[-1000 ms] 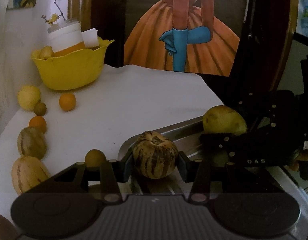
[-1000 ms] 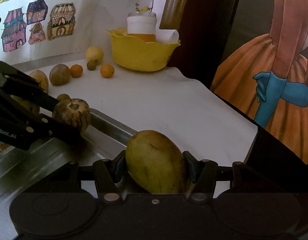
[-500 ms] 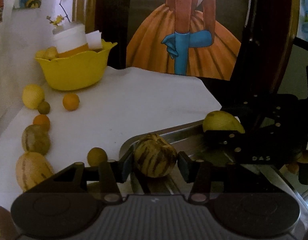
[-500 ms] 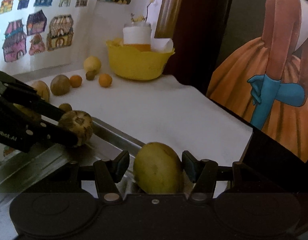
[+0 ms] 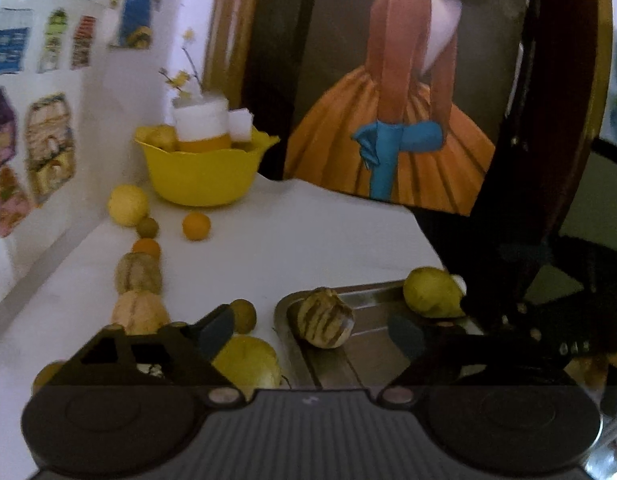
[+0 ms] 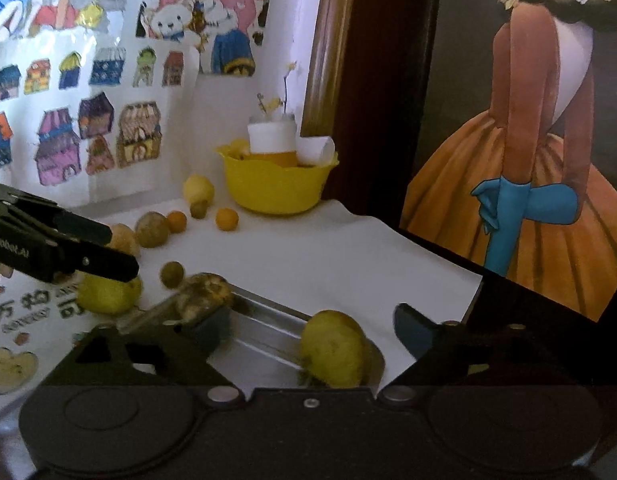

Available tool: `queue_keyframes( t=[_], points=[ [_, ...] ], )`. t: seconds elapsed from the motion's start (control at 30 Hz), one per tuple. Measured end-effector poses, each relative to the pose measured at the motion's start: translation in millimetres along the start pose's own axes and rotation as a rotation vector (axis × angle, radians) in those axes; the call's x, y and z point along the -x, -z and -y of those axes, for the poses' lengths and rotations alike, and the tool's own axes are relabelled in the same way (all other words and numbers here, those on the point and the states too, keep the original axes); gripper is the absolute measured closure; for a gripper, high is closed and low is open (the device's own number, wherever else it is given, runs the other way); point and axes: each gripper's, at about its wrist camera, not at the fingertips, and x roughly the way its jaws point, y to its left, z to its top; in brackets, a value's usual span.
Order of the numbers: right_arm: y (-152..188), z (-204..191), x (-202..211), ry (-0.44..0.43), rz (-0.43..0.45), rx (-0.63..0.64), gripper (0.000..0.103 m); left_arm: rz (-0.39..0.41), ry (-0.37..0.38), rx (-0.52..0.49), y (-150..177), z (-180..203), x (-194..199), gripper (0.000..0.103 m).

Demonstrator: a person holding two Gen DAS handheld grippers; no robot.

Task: Organize fruits
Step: 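Open the left tool to drop the melon on the tray while the right tool releases the mango, then grasp the brown kiwi with the left tool while the right tool grasps a yellow pear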

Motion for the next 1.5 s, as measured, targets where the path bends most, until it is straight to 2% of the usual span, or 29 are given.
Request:
queue_keyframes(
  t=[0.03,0.07,0.13,0.37,0.8,1.13,1.3,1.5],
  points=[
    [1.0,-3.8,7.1,-0.001,-0.001,-0.010,0.006,0.013,-0.007,0.008,1.3,0.7,7.4,0.002],
    [1.8,-7.5,13.6,-0.004,-0.007,-0.018,0.005,0.035,-0.019,0.016,3.9,1.6,17.1,0.001],
    [4.4,-15.1,25.9,-0.005,-0.027,-0.038,0.001,0.059,-0.023,0.018,8.2,4.3,31.2,0.001],
    [21.7,-44.5,80.0,-0.001,-0.081,-0.118,0.001,0.063,-0.024,0.018,35.3,16.3,77.9,0.001],
    [65.8,-96.9,159.9,0.021,-0.166,-0.175,0.001,0.019,-0.087,0.054,94.2,19.9,144.3,0.001],
    [88.8,-131.5,173.8,0.001,-0.303,-0.196,0.001,0.004,-0.120,0.085,120.9,6.2,177.3,0.001],
    [81.2,-148.1,168.8,-0.053,-0.308,-0.159,0.001,0.001,-0.153,0.120,126.3,-8.0,182.6,0.001],
    [63.1,-168.1,150.7,-0.149,-0.272,-0.071,0.001,-0.055,-0.196,0.123,121.6,-33.3,179.4,0.001]
  ],
)
